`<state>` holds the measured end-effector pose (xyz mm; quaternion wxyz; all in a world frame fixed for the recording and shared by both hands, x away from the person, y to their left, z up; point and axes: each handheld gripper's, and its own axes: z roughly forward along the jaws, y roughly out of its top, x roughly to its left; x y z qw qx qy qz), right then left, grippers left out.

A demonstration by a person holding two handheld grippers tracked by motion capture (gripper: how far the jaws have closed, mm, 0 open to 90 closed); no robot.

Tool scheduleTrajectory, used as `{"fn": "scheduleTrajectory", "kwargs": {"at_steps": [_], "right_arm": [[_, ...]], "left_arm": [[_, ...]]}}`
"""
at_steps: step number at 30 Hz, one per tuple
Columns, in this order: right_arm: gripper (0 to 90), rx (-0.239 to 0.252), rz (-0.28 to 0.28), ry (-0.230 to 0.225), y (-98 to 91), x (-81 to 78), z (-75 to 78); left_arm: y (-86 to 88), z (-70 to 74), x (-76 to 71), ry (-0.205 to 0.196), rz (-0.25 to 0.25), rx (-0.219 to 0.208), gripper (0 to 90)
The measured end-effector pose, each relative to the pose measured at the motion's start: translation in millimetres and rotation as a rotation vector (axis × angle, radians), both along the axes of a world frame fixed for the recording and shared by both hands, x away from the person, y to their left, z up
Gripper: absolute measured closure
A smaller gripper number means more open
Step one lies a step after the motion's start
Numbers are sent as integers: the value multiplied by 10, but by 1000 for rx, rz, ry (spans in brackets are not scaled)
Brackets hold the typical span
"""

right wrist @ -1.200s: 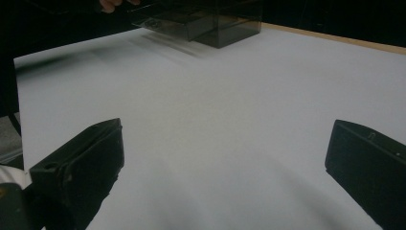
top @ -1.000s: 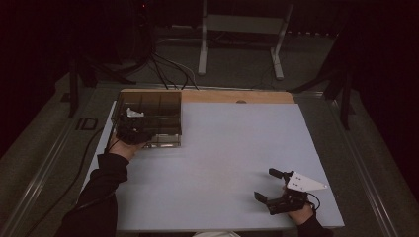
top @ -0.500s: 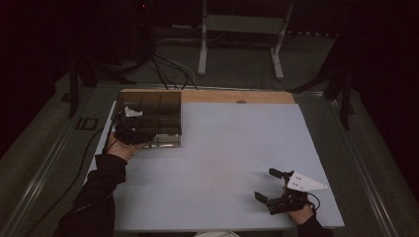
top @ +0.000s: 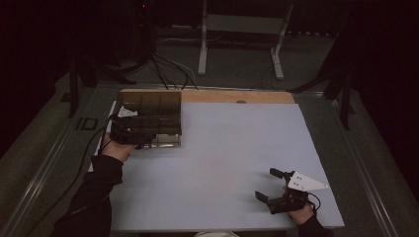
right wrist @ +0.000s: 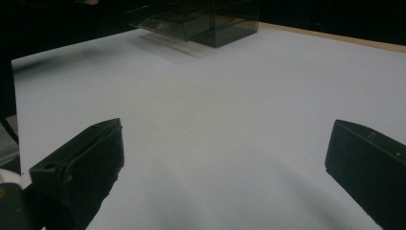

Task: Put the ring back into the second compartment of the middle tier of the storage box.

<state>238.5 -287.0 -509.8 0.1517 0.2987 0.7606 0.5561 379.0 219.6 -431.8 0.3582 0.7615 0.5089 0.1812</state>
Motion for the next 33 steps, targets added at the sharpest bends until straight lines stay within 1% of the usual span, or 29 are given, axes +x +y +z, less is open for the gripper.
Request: {"fn": "scheduleTrajectory", "kwargs": {"at_steps": [2,3,4,6,9,12,14,15,16,17,19,20,21,23,26,27,28,32,33], "right_arm": [[0,1,0,1,-1,-1,1],[0,1,0,1,-1,-1,1],[0,-1,2,-2,1,0,4],[0,-2,5,-4,6,2,7],[0,-3,7,-5,13,0,12],[0,-6,8,-7,16,-8,18],[0,-5,11,-9,22,-7,21],[0,-5,11,-9,22,-7,21],[0,-7,12,-10,32,-8,25],[0,-11,13,-10,37,-10,22],[0,-13,16,-8,39,-9,18],[0,-13,16,-8,39,-9,18],[0,-12,14,-8,38,-7,17],[0,-11,12,-6,33,-9,16],[0,-13,10,-6,28,-7,14],[0,-12,9,-6,27,-6,14],[0,-12,9,-6,27,-6,14],[0,-13,10,0,39,2,6],[0,-13,11,0,40,2,6]], "left_arm": [[0,0,0,0,0,0,22],[8,20,-13,-9,-4,-2,22],[12,36,-18,-6,-7,-3,9],[16,56,-31,-15,-16,-6,8],[26,83,-58,-27,-37,-28,8],[25,98,-92,-50,-64,-27,8],[25,100,-115,-56,-80,-36,8],[25,100,-115,-56,-80,-36,8],[26,97,-135,-60,-96,-37,8],[28,96,-144,-66,-99,-39,8],[42,94,-157,-70,-113,-56,8],[42,94,-157,-70,-113,-56,8],[52,87,-160,-72,-122,-70,8],[55,80,-165,-88,-133,-58,8],[62,83,-168,-91,-133,-55,8],[68,94,-184,-97,-144,-73,9],[68,94,-184,-97,-144,-73,9],[76,114,-271,-135,-177,-96,9],[78,114,-285,-127,-186,-99,8]]}}
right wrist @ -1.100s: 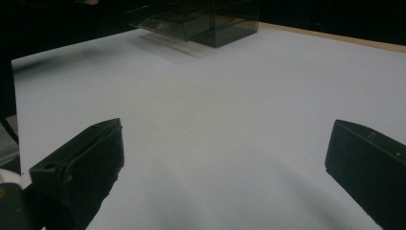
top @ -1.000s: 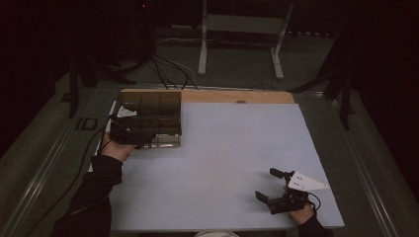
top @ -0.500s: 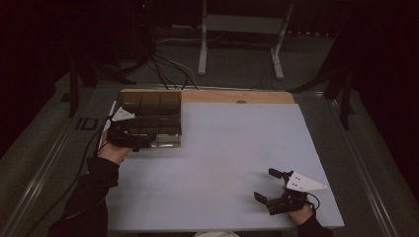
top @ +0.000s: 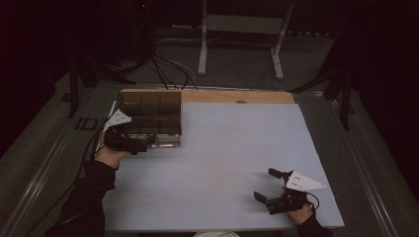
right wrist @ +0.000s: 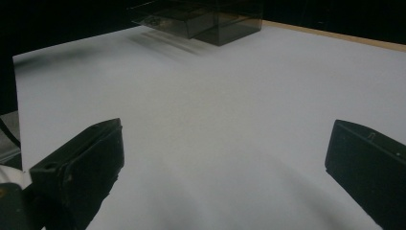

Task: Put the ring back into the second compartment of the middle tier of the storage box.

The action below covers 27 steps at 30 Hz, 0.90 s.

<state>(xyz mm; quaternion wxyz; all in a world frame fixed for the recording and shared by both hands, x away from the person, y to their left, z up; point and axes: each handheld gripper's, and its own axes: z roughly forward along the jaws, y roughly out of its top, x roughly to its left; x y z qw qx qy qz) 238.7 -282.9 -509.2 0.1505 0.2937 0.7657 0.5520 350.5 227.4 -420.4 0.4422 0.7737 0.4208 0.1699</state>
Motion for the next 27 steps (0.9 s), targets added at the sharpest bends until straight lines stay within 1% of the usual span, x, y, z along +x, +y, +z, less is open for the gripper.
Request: {"fn": "scheduleTrajectory", "kwargs": {"at_steps": [1,3,7,9,11,12,15,19,22,24,25,26,27], "right_arm": [[0,0,0,0,0,0,0],[0,1,0,1,0,0,0],[0,2,-3,0,-2,-4,3],[0,1,-1,0,1,-4,2],[0,0,0,0,5,-4,3],[0,-1,1,0,7,-4,3],[0,-2,2,0,9,-3,2],[0,-3,0,0,10,-2,-1],[0,-3,2,0,13,-3,1],[0,-4,3,-2,13,-4,2],[0,-3,3,-2,12,-6,3],[0,-4,2,-3,11,-7,4],[0,-3,3,-3,10,-7,4]], "left_arm": [[0,0,0,0,0,0,9],[-9,-6,-47,5,-24,-5,9],[-24,-20,-121,6,-45,-25,9],[-29,-30,-155,14,-58,-36,9],[-32,-35,-174,9,-64,-38,9],[-38,-45,-211,9,-74,-40,9],[-43,-65,-260,9,-93,-32,8],[-37,-95,-300,10,-97,-40,9],[-53,-135,-355,20,-95,-28,9],[-60,-141,-373,17,-95,-27,8],[-73,-149,-409,17,-85,-23,9],[-80,-154,-429,13,-82,-23,9],[-84,-162,-443,17,-81,-25,8]]}}
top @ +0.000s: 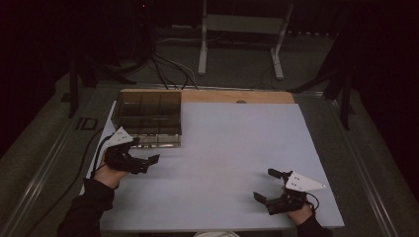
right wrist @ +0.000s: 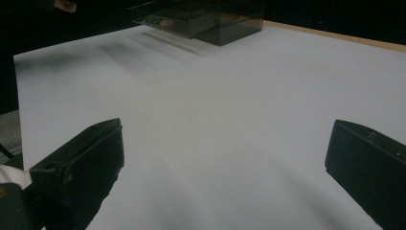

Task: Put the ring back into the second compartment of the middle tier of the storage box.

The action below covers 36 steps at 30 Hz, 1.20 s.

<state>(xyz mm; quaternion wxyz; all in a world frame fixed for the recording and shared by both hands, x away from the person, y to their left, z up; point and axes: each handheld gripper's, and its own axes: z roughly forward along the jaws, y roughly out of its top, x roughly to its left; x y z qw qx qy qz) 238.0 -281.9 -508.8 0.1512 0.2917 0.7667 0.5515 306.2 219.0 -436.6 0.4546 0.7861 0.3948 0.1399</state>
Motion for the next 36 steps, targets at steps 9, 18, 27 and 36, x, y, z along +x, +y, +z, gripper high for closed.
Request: {"fn": "scheduleTrajectory", "kwargs": {"at_steps": [9,18,27,36], "right_arm": [[0,1,0,0,0,0,2],[0,0,-1,-1,0,-1,3],[0,1,-1,-2,-1,-5,6],[0,1,1,1,4,-4,2]], "left_arm": [[-51,-147,-107,10,3,2,9],[-102,-268,-208,7,8,6,9],[-136,-493,-265,24,-1,30,9],[-128,-674,-335,46,24,72,9]]}}
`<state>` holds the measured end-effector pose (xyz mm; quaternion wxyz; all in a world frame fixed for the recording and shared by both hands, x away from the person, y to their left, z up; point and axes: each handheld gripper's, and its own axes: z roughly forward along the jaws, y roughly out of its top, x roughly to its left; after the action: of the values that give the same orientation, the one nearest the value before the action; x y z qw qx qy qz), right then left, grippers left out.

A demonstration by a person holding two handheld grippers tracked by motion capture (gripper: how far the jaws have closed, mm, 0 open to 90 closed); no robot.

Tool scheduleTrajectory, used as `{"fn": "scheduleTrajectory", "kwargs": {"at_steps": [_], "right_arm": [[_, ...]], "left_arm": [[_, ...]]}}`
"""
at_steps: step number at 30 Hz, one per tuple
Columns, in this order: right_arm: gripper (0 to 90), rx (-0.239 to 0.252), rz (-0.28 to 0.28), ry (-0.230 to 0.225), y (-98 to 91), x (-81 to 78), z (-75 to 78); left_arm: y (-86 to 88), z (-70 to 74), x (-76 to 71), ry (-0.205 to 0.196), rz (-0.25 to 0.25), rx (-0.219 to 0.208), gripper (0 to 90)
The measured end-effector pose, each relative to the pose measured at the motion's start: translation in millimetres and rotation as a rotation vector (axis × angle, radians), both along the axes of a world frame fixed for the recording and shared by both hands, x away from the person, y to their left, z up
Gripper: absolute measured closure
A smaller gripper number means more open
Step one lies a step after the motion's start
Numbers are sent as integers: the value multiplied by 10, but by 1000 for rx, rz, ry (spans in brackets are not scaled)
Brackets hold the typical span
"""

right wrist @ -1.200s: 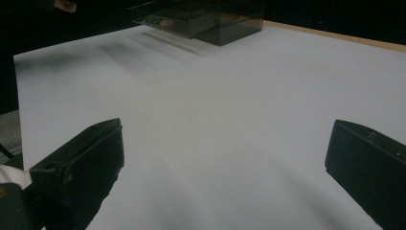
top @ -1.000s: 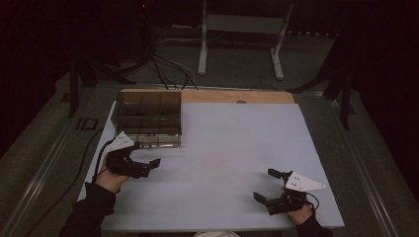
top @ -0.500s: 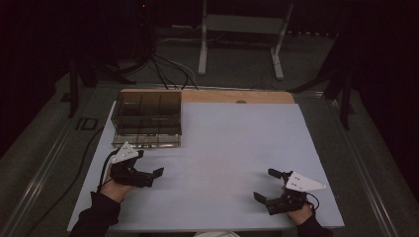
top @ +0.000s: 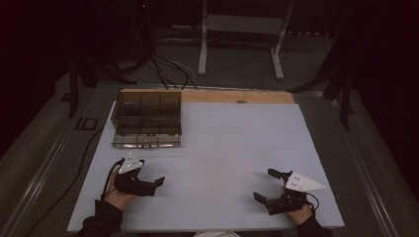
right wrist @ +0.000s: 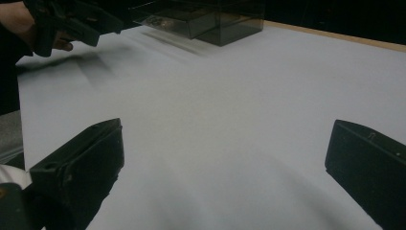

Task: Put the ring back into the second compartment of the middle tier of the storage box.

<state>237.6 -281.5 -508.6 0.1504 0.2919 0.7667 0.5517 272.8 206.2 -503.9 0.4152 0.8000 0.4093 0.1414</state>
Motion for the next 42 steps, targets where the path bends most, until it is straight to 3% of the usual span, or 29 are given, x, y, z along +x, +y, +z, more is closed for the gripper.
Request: {"fn": "scheduleTrajectory", "kwargs": {"at_steps": [13,18,21,32,42], "right_arm": [[0,1,-2,0,-10,-4,1],[0,-2,-3,-1,-10,-3,-1],[0,-4,-2,1,-6,-1,-5],[0,-7,0,3,-3,5,-11],[0,-8,-1,5,-3,5,-13]], "left_arm": [[71,-144,-99,45,15,28,9],[121,-176,-158,6,30,3,9],[129,-155,-162,-8,34,13,9],[96,-113,-141,-8,-1,26,9],[86,-100,-153,-9,-13,10,9]]}}
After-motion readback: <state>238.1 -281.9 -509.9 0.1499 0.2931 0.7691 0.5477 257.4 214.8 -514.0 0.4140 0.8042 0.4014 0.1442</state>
